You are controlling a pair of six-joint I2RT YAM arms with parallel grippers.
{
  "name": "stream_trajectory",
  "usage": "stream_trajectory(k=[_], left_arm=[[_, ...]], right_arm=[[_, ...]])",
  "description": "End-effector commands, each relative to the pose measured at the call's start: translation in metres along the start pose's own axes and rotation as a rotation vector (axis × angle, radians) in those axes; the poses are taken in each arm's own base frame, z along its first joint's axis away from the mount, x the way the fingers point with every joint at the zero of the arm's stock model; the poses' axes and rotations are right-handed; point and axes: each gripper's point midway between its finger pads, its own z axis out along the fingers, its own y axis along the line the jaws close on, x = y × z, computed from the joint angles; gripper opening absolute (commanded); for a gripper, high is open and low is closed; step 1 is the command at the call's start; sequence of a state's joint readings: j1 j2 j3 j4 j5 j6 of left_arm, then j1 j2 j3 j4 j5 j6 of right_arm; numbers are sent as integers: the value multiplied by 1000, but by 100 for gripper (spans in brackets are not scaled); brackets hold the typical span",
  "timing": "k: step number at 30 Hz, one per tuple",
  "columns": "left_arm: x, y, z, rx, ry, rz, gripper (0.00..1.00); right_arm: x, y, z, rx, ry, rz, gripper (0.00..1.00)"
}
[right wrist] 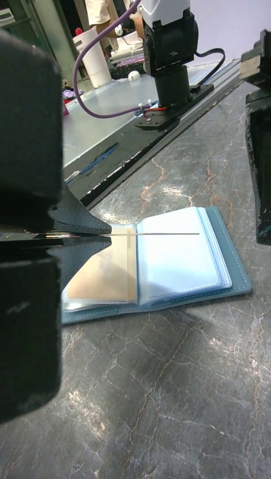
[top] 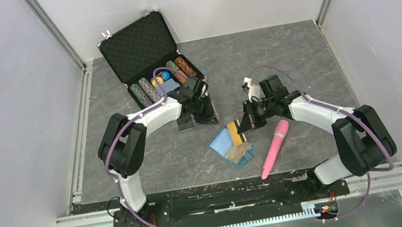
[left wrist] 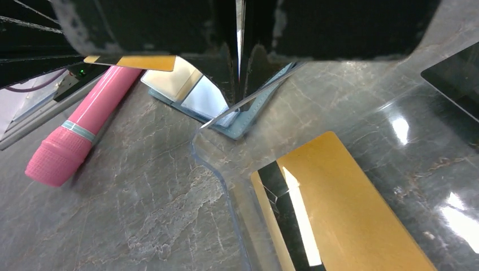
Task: Put the credit cards into the card holder
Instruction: Insert the credit card into the card holder.
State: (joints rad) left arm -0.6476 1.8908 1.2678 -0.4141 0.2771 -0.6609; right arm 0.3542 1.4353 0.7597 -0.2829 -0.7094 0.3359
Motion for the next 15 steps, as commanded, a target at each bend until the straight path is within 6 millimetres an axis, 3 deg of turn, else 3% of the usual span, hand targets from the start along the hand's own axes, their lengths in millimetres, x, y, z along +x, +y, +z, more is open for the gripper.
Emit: stream_trajectory(k=[1, 6, 11, 15], left_arm=[[-6, 3, -8, -33, -22, 45, 4], [16, 21, -23, -78, -13, 44, 18], [52, 40, -18, -124, 45, 51, 22], [78, 31, -12, -116, 102, 85, 22]], right_arm=[[-14, 7, -1, -16, -17, -33, 0], [-12, 6, -1, -12, -14, -2, 0], [-11, 2, 0, 9, -19, 10, 0], [-11, 0, 0, 19, -17, 15, 0]])
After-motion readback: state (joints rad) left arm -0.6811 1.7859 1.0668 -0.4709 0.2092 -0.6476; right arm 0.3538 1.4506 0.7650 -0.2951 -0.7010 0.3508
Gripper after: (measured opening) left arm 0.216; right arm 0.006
